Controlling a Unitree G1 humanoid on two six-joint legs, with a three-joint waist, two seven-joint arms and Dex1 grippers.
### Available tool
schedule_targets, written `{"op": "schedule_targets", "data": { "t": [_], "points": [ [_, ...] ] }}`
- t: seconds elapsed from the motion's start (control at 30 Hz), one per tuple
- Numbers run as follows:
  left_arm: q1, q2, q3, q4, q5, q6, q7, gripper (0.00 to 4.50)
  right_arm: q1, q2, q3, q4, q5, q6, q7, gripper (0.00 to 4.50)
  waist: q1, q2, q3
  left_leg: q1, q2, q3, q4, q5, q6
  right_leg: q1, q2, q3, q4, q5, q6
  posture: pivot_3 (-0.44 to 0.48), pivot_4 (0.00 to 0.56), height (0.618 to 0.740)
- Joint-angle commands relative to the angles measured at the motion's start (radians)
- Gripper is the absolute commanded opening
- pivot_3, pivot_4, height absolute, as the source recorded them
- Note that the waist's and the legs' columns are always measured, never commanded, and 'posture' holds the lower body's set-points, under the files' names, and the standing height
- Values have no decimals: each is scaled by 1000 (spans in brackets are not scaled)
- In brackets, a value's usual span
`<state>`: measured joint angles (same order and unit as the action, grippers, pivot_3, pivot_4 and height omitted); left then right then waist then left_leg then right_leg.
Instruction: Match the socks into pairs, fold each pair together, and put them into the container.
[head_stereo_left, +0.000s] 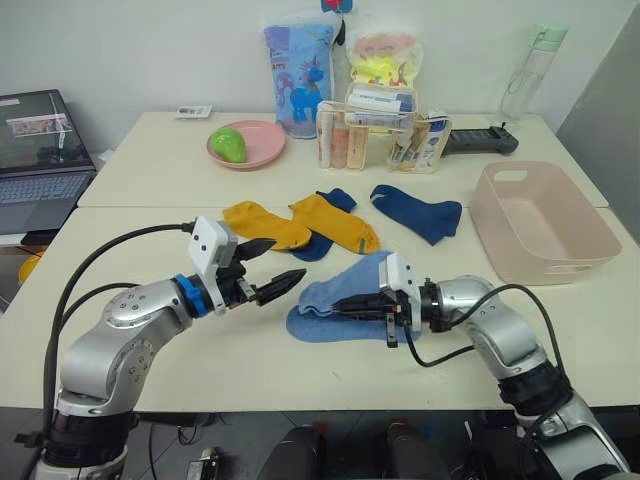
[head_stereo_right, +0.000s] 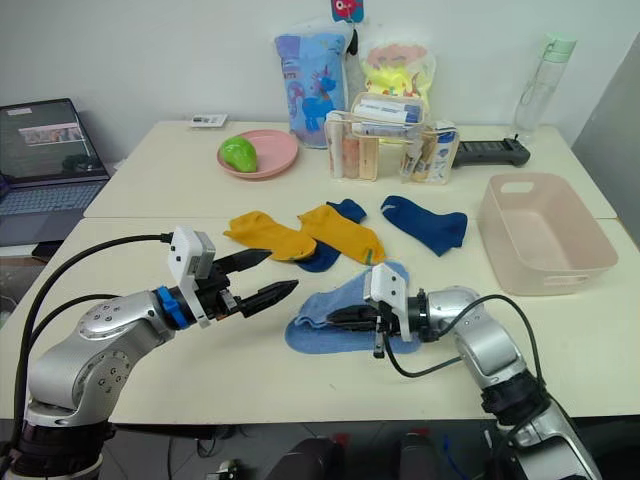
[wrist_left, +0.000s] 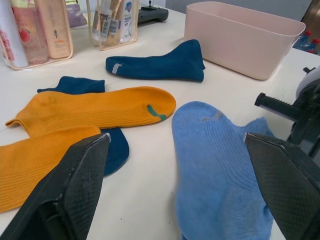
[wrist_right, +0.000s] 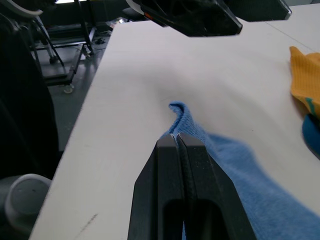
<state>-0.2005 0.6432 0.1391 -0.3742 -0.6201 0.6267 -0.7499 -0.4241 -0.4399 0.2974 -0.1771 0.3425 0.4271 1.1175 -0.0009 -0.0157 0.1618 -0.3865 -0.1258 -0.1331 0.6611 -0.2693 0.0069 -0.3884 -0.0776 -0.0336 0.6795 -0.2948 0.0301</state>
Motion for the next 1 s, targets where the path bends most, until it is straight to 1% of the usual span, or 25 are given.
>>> {"op": "schedule_targets", "data": {
  "t": [0.03, 0.1, 0.2, 0.3, 0.37, 0.47, 0.57, 0.73, 0.87, 0.97, 1.0],
  "points": [
    [-35, 8, -35, 15, 26, -25, -27, 4500, 12, -45, -39, -78, 86, 84, 33, 20, 1, 0, 0, 0, 0, 0, 0, 0, 0, 0, 0, 0, 0, 0, 0, 0, 150, 740],
    [-94, -11, -118, 74, 75, -52, -58, 4500, 42, -107, -50, -101, 120, 119, 76, 20, 7, 0, 0, 0, 0, 0, 0, 0, 0, 0, 0, 0, -1, 0, 0, 0, 150, 740],
    [-173, -44, -202, 159, 139, -96, -85, 4500, 72, -156, -31, -126, 126, 122, 102, 20, 18, -1, 1, -1, -1, 0, 0, 0, 0, 1, -1, -1, -1, 0, 0, 0, 150, 740],
    [-257, -97, -279, 255, 207, -138, -97, 4500, 93, -174, -11, -147, 134, 136, 107, 20, 19, -1, 1, -1, -1, 0, 0, 0, 1, 1, -1, -1, -1, 0, 0, 0, 150, 740],
    [-289, -120, -315, 304, 242, -168, -115, 4500, 99, -178, -7, -155, 136, 145, 102, 20, 12, -1, 1, -3, -1, 0, 0, 0, 0, 0, -1, -1, -1, 0, 0, 0, 150, 740],
    [-379, -194, -391, 478, 338, -268, -120, 4500, 117, -207, -11, -171, 156, 189, 112, 20, 12, -1, 1, -3, -1, 0, 1, 0, 0, 0, -1, -2, -1, 0, 0, 0, 150, 740],
    [-438, -255, -429, 639, 405, -359, -137, 4500, 130, -228, -7, -190, 169, 219, 113, 20, 20, -2, 1, -4, -1, -1, 2, 0, 0, 0, -1, -3, -1, 0, 1, 0, 150, 740],
    [-511, -331, -439, 807, 468, -446, -136, 4500, 143, -241, 6, -207, 157, 230, 98, 20, 15, -2, 1, -6, -1, -1, 2, 0, 0, -1, -1, -4, -1, 0, 1, 0, 150, 740],
    [-562, -381, -471, 938, 536, -520, -147, 4500, 154, -235, 7, -212, 146, 222, 76, 20, 18, -3, 1, -6, -1, -2, 4, 0, 0, -1, -2, -4, -1, 1, 2, 0, 150, 740],
    [-581, -403, -477, 1008, 568, -558, -167, 3868, 159, -235, 9, -218, 143, 218, 66, 0, 16, -3, 1, -7, -1, -1, 4, 0, 0, -1, -2, -4, -1, 1, 2, 0, 150, 740],
    [-582, -406, -476, 1019, 575, -570, -175, 3532, 160, -236, 10, -219, 142, 218, 63, 0, 15, -3, 1, -7, -1, -1, 4, 0, 0, -1, -2, -4, -1, 1, 2, 0, 150, 740]
  ]
}}
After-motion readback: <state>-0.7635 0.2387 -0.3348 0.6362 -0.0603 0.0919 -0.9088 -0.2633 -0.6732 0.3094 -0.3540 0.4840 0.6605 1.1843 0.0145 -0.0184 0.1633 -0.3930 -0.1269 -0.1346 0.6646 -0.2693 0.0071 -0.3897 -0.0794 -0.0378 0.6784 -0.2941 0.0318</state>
